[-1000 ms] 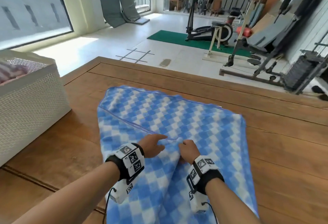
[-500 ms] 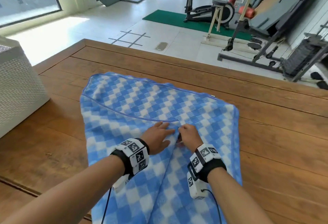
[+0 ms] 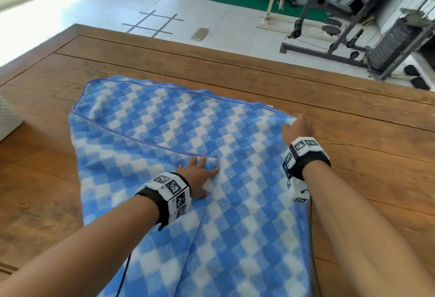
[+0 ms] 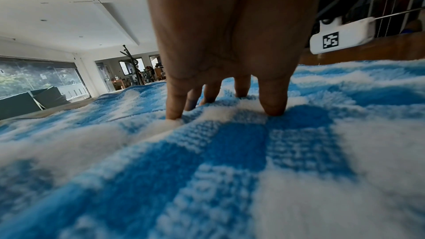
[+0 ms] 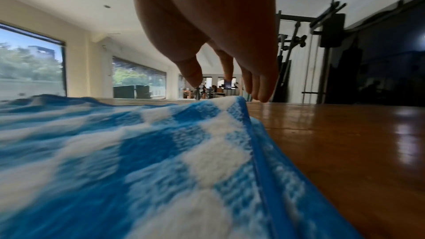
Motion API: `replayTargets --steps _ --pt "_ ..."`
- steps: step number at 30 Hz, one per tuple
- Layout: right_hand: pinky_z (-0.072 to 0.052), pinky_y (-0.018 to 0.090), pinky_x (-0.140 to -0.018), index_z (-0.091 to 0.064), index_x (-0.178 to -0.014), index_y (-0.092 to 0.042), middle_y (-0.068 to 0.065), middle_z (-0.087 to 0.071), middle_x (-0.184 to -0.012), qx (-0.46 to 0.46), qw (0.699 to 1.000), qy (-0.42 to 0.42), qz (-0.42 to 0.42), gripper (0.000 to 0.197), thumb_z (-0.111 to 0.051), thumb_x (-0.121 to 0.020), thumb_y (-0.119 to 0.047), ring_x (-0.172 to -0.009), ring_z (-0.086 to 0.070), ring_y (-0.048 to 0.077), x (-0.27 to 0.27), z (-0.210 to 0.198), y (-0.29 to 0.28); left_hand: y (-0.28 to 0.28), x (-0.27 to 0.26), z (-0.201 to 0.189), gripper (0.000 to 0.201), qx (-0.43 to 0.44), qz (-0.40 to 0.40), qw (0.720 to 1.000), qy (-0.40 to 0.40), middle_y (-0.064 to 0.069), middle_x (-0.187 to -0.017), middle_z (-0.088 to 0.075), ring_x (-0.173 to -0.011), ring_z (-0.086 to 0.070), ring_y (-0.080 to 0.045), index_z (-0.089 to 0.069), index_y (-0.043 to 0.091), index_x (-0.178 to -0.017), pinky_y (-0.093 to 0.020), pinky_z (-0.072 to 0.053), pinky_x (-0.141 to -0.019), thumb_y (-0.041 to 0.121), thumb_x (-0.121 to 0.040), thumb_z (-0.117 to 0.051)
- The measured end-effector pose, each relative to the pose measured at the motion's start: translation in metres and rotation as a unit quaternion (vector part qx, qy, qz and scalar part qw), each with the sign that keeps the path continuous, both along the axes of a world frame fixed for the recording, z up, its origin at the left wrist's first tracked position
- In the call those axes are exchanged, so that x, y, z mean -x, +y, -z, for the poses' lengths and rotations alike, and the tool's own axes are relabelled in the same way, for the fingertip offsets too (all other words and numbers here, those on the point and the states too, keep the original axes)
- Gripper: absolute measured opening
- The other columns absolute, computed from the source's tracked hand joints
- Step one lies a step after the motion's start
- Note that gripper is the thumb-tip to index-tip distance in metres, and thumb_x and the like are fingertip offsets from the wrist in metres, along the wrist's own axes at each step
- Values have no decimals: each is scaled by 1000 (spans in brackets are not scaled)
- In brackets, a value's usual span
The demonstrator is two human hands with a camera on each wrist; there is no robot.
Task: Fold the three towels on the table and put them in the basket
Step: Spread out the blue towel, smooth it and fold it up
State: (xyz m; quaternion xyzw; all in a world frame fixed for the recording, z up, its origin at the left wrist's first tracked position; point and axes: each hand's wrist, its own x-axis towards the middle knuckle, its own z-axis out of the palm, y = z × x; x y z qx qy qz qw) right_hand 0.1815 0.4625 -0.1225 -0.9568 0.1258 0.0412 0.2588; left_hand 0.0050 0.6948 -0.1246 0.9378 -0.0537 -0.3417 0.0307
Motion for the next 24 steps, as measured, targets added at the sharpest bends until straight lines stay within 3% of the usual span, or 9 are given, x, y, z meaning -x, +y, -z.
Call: replayTargets --steps 2,4,7,11,14,17,19,21,24 --pt "-25 43 -112 -4 -152 -5 18 -22 -155 -47 998 28 43 73 -48 -98 -28 -141 -24 36 -16 3 -7 -1 0 0 75 -3 0 1000 5 -10 -159 13 -146 8 -33 -2 36 -151 -61 -15 -114 37 -95 -51" --pt "-33 41 -107 3 -151 -2 20 -28 -152 -94 991 47 78 81 -51 -97 -29 -136 -35 37 -27 5 -8 -1 0 1 75 -4 1 1000 4 -10 -159 14 -146 9 -33 -1 36 -151 -61 -14 -114 37 -96 -51" --pt "-42 39 -91 -20 -147 2 20 -45 -141 -134 982 52 120 70 -54 -94 -31 -123 -50 38 -36 14 -9 0 2 4 75 2 3 1000 0 -10 -158 16 -146 12 -33 0 36 -151 -59 -11 -115 37 -96 -50" --pt "-40 31 -67 -46 -131 1 19 -61 -115 -178 976 69 105 54 -58 -88 -30 -91 -59 30 -39 21 -9 1 3 4 74 12 -1 1000 -9 -9 -158 17 -146 14 -31 -1 36 -151 -58 -9 -116 35 -96 -50" --pt "-44 37 -68 -58 -104 -2 11 -58 -94 -227 970 4 85 31 -63 -83 -25 -83 -57 27 -34 11 3 1 2 3 73 16 0 1000 -3 -9 -158 17 -146 14 -31 -1 36 -151 -58 -8 -116 35 -96 -50" --pt "-39 32 -68 -57 -104 -6 7 -54 -94 -262 963 -44 37 28 -69 -82 -18 -83 -54 23 -22 -12 23 2 2 4 74 25 -6 1000 -10 -8 -158 17 -146 13 -31 -3 37 -151 -58 -8 -116 36 -95 -51" --pt "-35 32 -63 -55 -89 0 8 -49 -83 -270 961 -66 2 23 -70 -80 -15 -75 -48 21 -6 -29 38 2 3 4 74 30 -5 999 -15 -8 -159 16 -146 12 -31 -4 36 -151 -59 -8 -116 37 -95 -51" --pt "-35 33 -58 -48 -73 -6 11 -45 -72 -270 958 -84 -46 24 -70 -78 -13 -67 -46 22 15 -46 53 5 4 4 74 44 -4 999 -20 -8 -159 13 -146 11 -31 -6 36 -151 -59 -9 -116 37 -94 -53" --pt "-40 30 -56 -52 -71 -10 8 -55 -70 -230 954 -126 -144 19 -69 -78 -13 -62 -50 20 62 -75 83 17 7 1 66 155 -50 985 -60 -7 -159 -12 -147 -11 -26 -26 32 -149 -46 -17 -118 33 -91 -59"
